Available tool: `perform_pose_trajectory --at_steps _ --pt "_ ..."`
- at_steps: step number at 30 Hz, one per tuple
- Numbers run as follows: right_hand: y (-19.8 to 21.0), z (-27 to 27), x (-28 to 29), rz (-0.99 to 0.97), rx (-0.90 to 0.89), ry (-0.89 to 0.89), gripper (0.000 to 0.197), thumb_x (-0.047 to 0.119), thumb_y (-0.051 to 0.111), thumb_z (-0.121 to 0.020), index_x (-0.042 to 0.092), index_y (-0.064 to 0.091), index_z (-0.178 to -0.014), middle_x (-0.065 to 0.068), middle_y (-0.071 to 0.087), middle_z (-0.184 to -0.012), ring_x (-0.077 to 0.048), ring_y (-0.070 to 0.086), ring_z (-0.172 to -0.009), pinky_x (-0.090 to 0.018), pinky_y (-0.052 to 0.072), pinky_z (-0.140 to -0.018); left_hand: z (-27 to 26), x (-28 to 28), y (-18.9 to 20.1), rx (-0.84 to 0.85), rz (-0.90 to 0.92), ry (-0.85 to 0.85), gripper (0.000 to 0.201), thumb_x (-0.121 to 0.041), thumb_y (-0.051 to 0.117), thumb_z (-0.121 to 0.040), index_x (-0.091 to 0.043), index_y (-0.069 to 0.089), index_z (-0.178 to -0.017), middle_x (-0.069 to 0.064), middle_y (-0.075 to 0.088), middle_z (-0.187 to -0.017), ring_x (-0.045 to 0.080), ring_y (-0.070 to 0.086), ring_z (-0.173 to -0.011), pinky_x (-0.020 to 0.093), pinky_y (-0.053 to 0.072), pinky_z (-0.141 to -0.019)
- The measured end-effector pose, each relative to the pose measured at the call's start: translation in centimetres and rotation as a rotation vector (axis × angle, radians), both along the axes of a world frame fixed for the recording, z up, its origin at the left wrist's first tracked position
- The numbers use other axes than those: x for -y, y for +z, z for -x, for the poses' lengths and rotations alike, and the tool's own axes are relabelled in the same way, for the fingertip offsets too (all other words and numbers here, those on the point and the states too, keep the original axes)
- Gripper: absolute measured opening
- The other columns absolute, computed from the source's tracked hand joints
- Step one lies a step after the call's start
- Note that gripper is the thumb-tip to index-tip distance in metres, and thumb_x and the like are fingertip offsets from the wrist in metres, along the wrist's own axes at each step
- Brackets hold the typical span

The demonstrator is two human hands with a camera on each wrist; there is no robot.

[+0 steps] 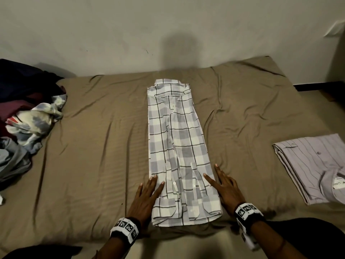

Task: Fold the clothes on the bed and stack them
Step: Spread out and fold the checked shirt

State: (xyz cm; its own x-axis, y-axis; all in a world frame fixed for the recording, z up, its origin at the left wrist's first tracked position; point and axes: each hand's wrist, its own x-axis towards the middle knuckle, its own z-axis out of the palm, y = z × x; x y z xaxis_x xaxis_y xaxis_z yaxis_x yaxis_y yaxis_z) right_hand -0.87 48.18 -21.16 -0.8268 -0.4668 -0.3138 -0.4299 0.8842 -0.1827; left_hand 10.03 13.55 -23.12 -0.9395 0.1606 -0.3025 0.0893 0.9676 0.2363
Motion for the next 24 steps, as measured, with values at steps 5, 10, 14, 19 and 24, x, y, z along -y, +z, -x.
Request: perform_pose_trajectory --at_steps 5,10,14,19,24 --pt "0.6 -0.2 1.1 0.005 -0.018 0.096 0.132 -0.024 0.042 -0.059 0.058 -0.002 -0.153 0.002 -0.031 -0.163 -0.016 -0.021 -0.152 -0.04 0.014 -0.118 -0.1 0.7 -1.7 0.011 0.141 -0.184 0.131 0.008 0.075 -0.054 -0.025 0.011 -0.164 0.001 0.009 -0.171 0.023 0.004 -0.156 0.043 0.004 -0.119" --pt "0.5 -0.1 0.9 -0.012 -0.049 0.259 0.13 -0.018 0.046 -0.046 0.052 0.024 -0.154 0.006 -0.008 -0.169 -0.022 -0.016 -0.155 -0.048 0.009 -0.119 1.0 1.1 0.5 0.021 0.13 -0.327 0.117 -0.002 0.08 -0.066 -0.028 0.018 -0.162 -0.002 0.03 -0.165 0.024 0.033 -0.15 0.044 0.011 -0.12" --pt "2.1 -1.3 0.4 0.114 -0.03 0.333 0.117 -0.017 0.041 -0.055 0.052 0.032 -0.149 0.015 0.012 -0.164 -0.011 -0.013 -0.153 -0.036 -0.003 -0.122 -1.0 2.4 4.3 -0.035 0.023 -0.276 0.107 -0.001 0.043 -0.096 -0.066 -0.029 -0.139 -0.01 0.013 -0.166 0.012 0.003 -0.154 0.041 0.009 -0.127" --pt "4.4 -5.8 -1.1 0.338 0.147 0.425 0.06 0.006 0.046 -0.101 0.047 0.043 -0.146 0.025 0.015 -0.162 0.004 -0.011 -0.151 -0.02 -0.005 -0.121 -6.9 3.3 8.6 0.009 -0.075 -0.357 0.074 -0.014 0.061 -0.086 -0.037 0.037 -0.151 -0.016 0.039 -0.158 0.0 0.017 -0.15 0.033 0.017 -0.126" --pt "9.0 -8.1 -1.9 0.592 0.52 0.263 0.036 0.036 0.045 -0.107 0.03 0.061 -0.138 0.018 0.052 -0.147 -0.008 0.039 -0.144 -0.027 0.018 -0.121 -8.7 4.0 13.7 -0.121 -0.449 -0.321 0.045 -0.021 0.045 -0.098 -0.032 0.054 -0.14 -0.02 0.059 -0.14 -0.002 0.049 -0.134 0.02 0.011 -0.124"
